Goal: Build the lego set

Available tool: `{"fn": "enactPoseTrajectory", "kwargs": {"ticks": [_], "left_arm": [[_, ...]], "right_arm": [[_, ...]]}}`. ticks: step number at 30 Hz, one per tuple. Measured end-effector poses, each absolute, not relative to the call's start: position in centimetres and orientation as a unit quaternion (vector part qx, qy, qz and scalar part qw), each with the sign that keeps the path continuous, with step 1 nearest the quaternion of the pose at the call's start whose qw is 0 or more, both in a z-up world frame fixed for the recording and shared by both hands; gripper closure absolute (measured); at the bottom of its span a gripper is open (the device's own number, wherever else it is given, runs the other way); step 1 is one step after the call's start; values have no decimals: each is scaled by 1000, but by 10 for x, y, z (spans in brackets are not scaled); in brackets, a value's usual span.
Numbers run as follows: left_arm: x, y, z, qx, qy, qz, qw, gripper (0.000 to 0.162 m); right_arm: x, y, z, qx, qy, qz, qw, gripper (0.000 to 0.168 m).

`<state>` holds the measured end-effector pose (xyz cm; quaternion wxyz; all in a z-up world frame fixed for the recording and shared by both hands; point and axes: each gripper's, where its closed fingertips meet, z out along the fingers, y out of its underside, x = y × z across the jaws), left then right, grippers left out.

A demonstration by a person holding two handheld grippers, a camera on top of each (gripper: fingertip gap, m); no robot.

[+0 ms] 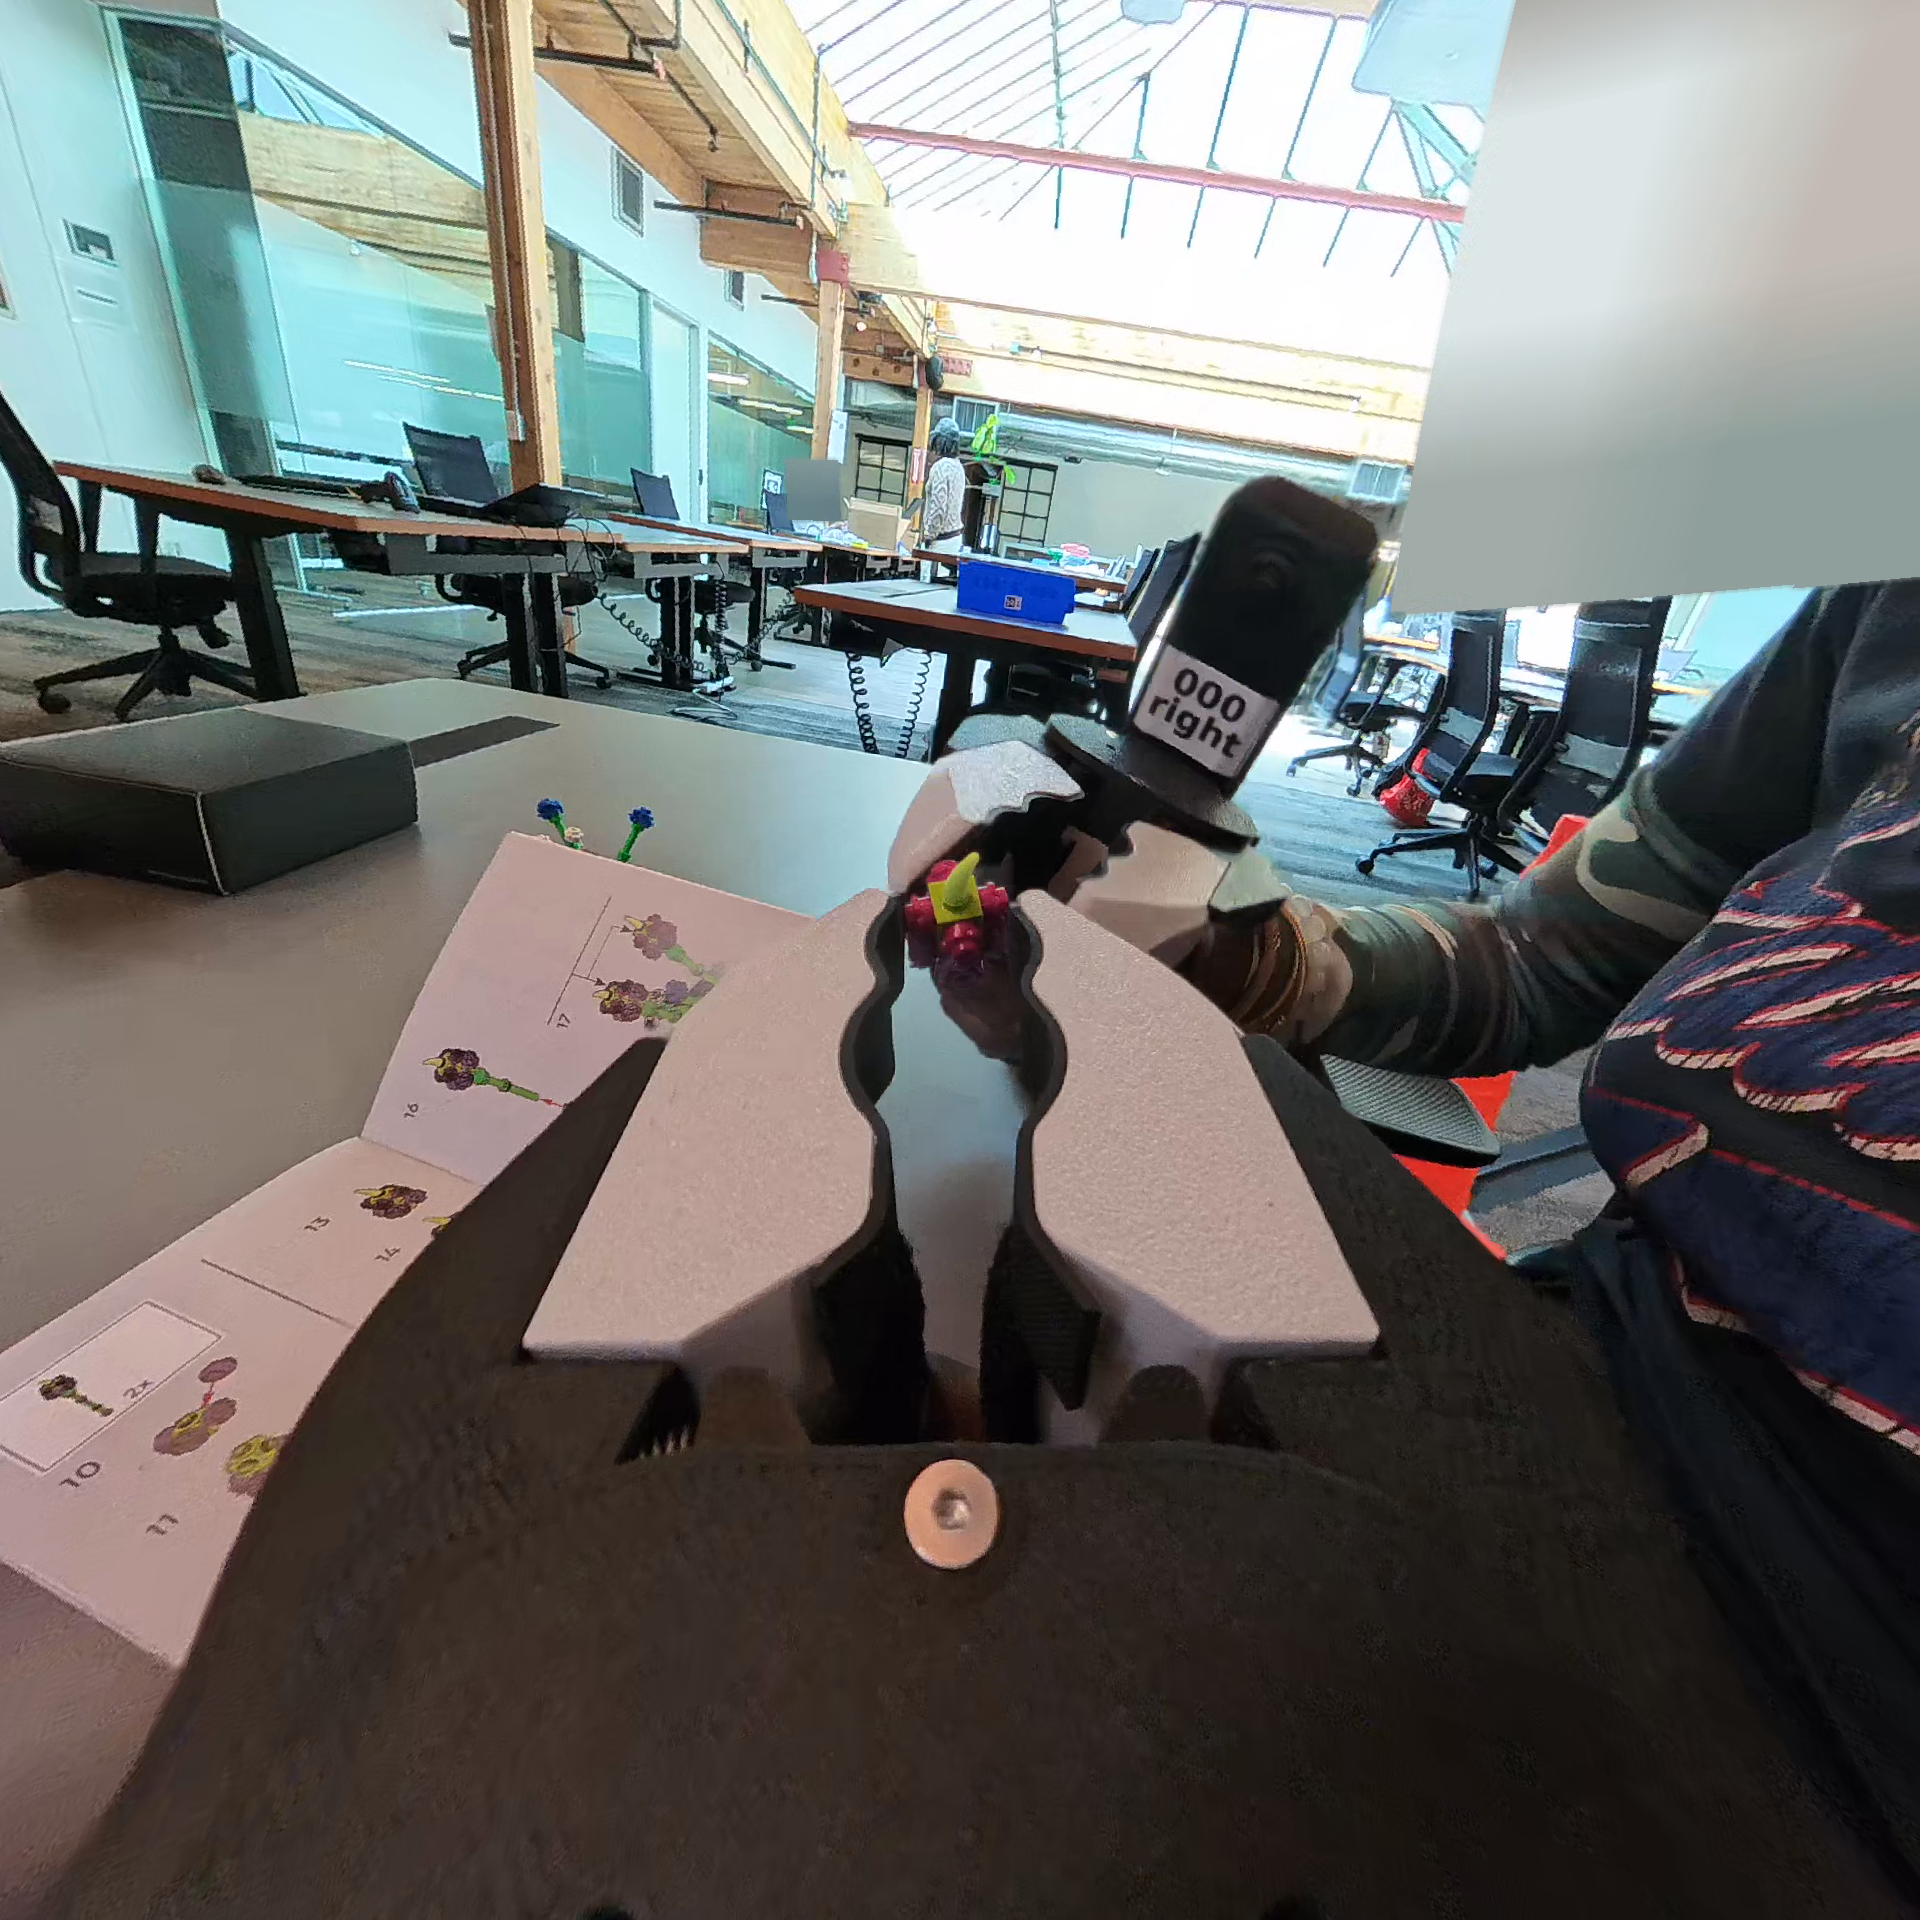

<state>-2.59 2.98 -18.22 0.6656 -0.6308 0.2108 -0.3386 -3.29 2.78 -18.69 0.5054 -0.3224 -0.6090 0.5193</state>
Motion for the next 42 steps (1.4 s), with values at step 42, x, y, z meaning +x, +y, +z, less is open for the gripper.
{"fn": "enactPoseTrajectory", "kwargs": {"ticks": [42], "left_arm": [[-26, 47, -266, -811, 323, 0, 487, 143]], "right_arm": [[-38, 33, -244, -434, -707, 407, 382, 167]]}}
